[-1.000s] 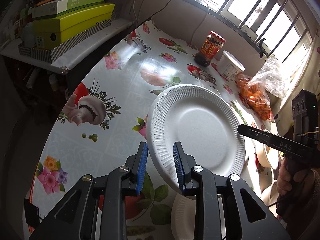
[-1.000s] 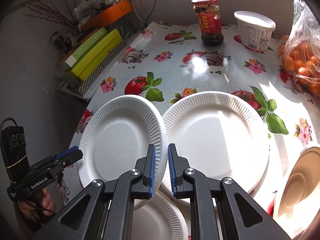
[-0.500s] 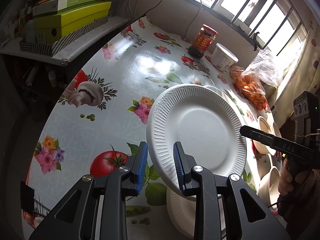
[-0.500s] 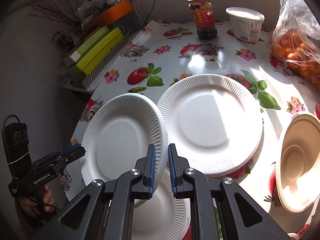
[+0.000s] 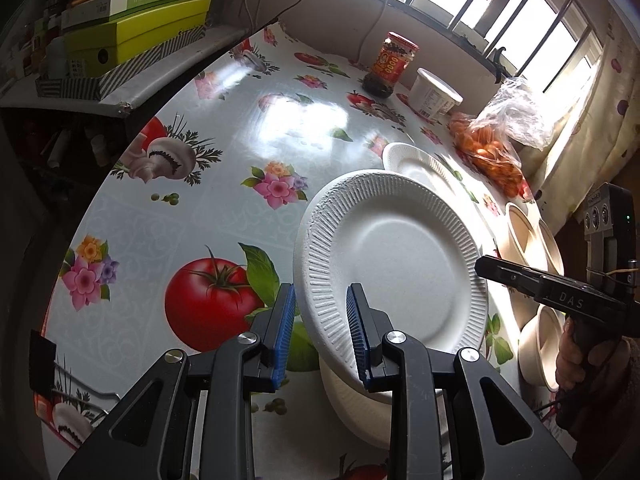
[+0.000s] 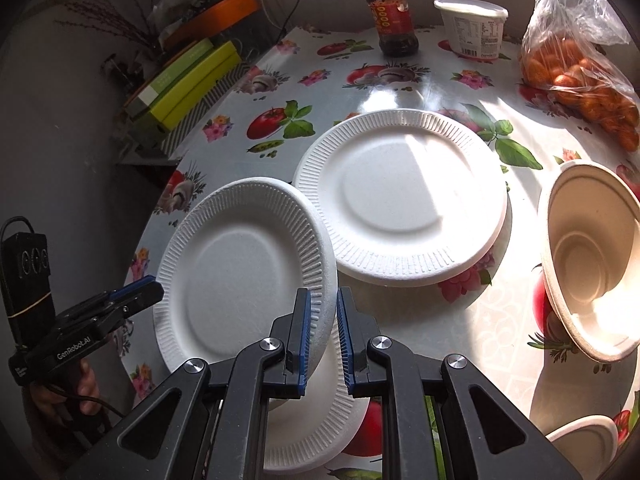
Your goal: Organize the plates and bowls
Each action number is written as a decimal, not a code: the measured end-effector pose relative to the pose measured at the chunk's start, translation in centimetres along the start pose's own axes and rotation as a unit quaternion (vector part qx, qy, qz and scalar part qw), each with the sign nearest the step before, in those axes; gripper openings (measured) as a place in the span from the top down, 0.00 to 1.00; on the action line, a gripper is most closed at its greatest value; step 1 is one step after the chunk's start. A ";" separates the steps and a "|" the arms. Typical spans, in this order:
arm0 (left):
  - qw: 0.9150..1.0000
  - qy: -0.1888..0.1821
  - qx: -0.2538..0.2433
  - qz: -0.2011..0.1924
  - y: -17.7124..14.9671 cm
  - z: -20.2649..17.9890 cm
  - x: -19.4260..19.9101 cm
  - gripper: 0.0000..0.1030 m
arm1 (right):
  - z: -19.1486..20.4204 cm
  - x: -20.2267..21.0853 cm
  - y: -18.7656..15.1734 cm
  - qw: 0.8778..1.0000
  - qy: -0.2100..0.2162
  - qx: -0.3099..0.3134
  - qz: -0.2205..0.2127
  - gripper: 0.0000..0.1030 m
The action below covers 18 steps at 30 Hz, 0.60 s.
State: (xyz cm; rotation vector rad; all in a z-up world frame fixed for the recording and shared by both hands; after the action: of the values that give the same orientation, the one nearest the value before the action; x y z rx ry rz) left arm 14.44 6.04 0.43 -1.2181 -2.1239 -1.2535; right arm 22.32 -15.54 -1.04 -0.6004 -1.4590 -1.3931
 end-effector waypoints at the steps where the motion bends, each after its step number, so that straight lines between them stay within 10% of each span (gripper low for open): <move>1: 1.000 -0.001 0.000 0.002 -0.3 -0.1 0.0 0.73 | -0.1 0.0 -0.3 1.000 0.000 -0.001 0.001 0.86; 18: 1.000 -0.007 -0.002 0.030 -3.2 -1.4 -0.7 0.73 | -1.2 0.9 -3.4 1.000 -0.017 0.002 0.011 0.86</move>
State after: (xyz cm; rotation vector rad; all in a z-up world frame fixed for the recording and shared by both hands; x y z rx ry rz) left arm 12.02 3.79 -0.96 -1.2854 -2.0803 -1.2273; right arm 19.41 -17.67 -1.91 -0.6389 -1.4779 -1.3700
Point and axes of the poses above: each gripper's, at about its wrist camera, not at the fingertips, and x roughly against the way its jaws point, z to its left, y to its top, the point moved 5 cm from there along -x, roughly the way its jaws point, and after that the axes turned 14 degrees about -y, right-handed, at the moved point
